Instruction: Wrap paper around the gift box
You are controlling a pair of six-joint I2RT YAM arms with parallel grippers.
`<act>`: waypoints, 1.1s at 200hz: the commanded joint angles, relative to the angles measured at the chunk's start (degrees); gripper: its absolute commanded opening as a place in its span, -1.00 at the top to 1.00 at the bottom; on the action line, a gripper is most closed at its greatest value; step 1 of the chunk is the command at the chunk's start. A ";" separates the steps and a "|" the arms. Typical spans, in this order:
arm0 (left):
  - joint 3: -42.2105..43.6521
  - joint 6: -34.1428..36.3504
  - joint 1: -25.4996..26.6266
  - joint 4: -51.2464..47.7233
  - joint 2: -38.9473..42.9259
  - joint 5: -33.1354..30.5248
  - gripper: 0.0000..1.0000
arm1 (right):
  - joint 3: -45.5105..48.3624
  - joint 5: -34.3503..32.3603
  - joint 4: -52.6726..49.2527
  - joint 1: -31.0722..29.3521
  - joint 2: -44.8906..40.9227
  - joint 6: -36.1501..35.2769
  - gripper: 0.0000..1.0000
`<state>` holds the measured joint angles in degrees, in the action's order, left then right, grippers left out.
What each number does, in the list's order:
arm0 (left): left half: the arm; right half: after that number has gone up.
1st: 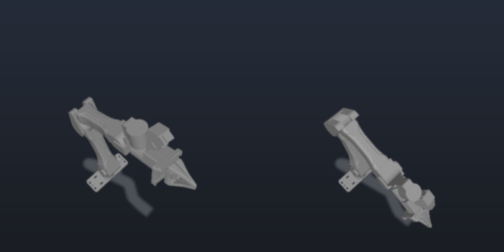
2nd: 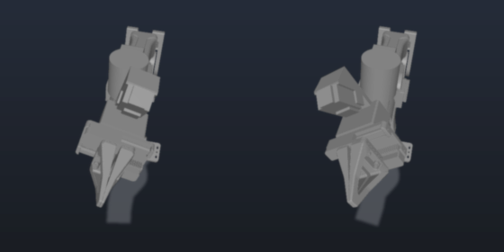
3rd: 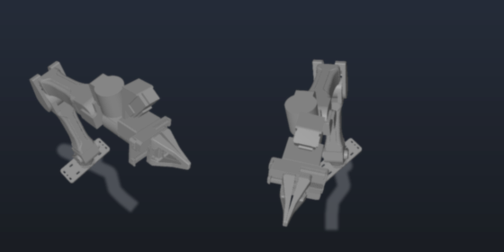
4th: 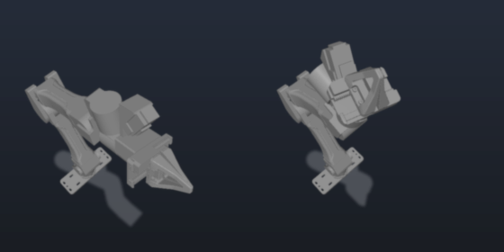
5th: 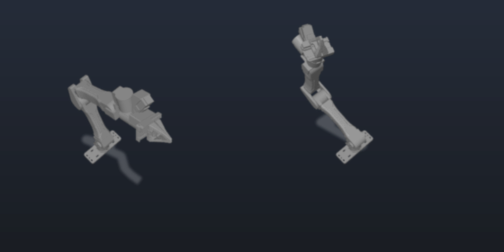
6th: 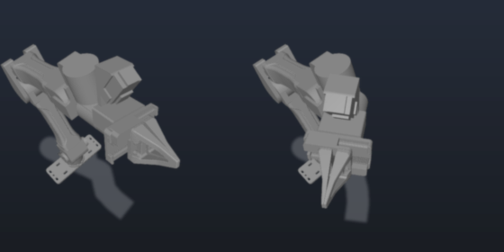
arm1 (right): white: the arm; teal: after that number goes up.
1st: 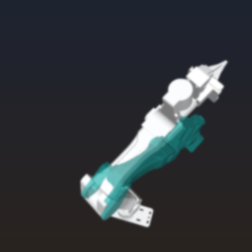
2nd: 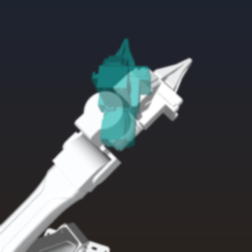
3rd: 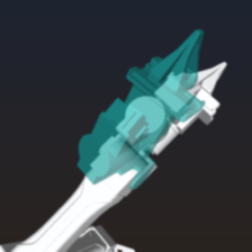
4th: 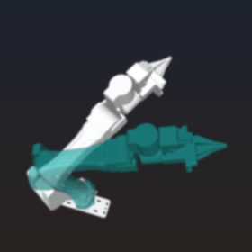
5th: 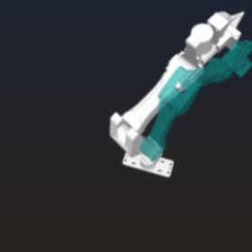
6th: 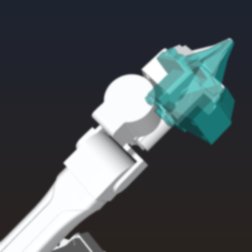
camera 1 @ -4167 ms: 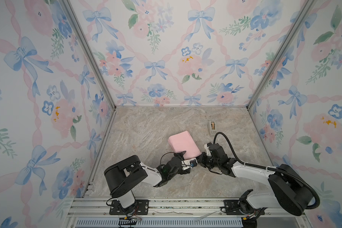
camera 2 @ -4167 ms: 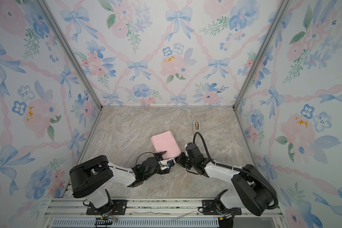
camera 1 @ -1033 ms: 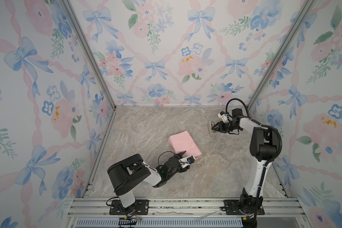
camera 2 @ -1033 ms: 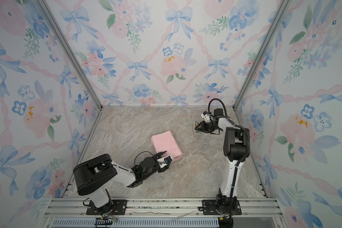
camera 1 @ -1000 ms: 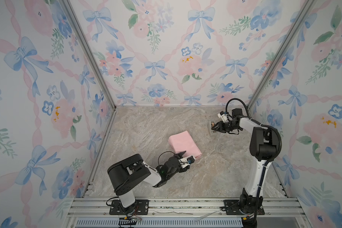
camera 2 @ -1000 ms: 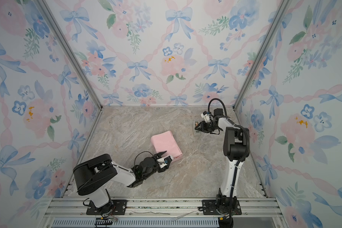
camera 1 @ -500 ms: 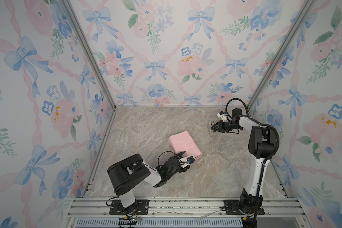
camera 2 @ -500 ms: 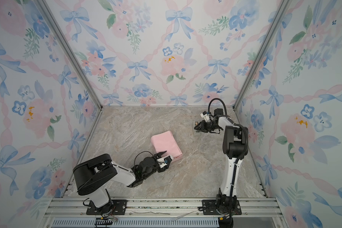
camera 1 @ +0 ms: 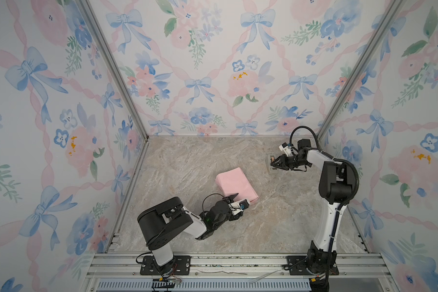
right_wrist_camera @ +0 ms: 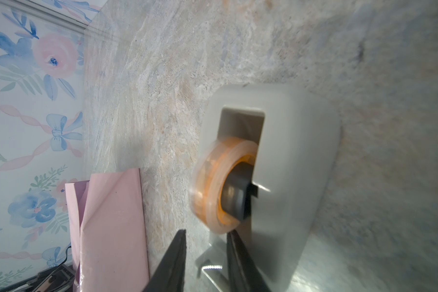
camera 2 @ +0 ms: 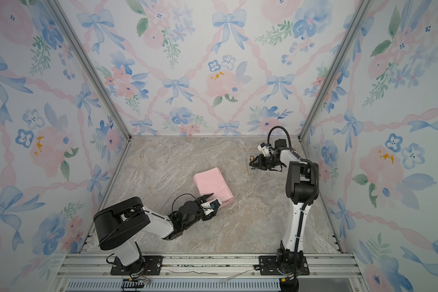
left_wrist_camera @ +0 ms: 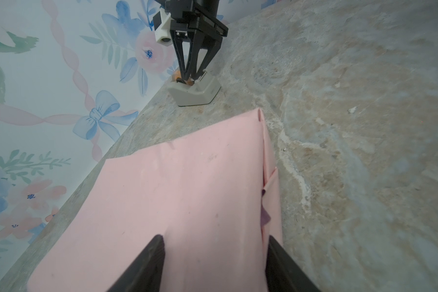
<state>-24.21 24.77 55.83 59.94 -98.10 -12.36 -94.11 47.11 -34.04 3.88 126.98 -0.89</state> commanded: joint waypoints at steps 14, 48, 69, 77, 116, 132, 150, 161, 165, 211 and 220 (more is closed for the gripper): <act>0.64 -1.40 -0.94 -4.59 -2.18 0.14 -0.26 | 1.60 -0.32 -6.51 -0.46 1.30 0.04 0.42; 0.43 -1.41 -1.00 -4.57 -2.23 0.28 -0.26 | 0.55 3.05 -6.36 -0.19 2.17 0.36 0.46; 0.30 -1.34 -1.00 -4.51 -2.28 0.35 -0.26 | 0.16 4.92 -5.86 -0.03 2.40 0.84 0.49; 0.38 -1.33 -1.05 -4.55 -2.27 0.35 -0.26 | -0.06 5.37 -5.86 0.05 2.46 0.89 0.49; 0.31 -1.34 -1.11 -4.48 -2.19 0.46 -0.26 | -0.41 7.12 -5.60 0.37 2.88 1.03 0.51; 0.32 -1.32 -1.12 -4.48 -2.05 0.44 -0.26 | -0.37 7.12 -5.31 0.59 2.93 1.32 0.54; 0.40 -1.29 -1.09 -4.51 -1.94 0.49 -0.26 | 0.39 7.48 -3.83 0.80 2.55 2.27 0.56; 0.47 -1.25 -1.10 -4.53 -1.84 0.51 -0.26 | 0.37 8.07 -3.65 0.96 2.55 2.70 0.53; 0.45 -1.22 -1.16 -4.48 -1.79 0.57 -0.25 | 0.31 8.08 -3.85 0.96 2.57 2.71 0.49; 0.30 -1.06 -1.10 -4.58 -1.65 0.52 -0.25 | 1.56 1.18 -3.04 1.00 0.69 4.65 0.39; 0.29 -1.06 -1.16 -4.59 -1.65 0.52 -0.25 | 1.99 1.03 -2.54 1.08 0.51 5.09 0.43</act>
<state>-24.23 24.80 55.66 59.99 -98.10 -12.08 -94.26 53.30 -34.63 4.78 128.05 2.68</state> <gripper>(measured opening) 0.627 0.305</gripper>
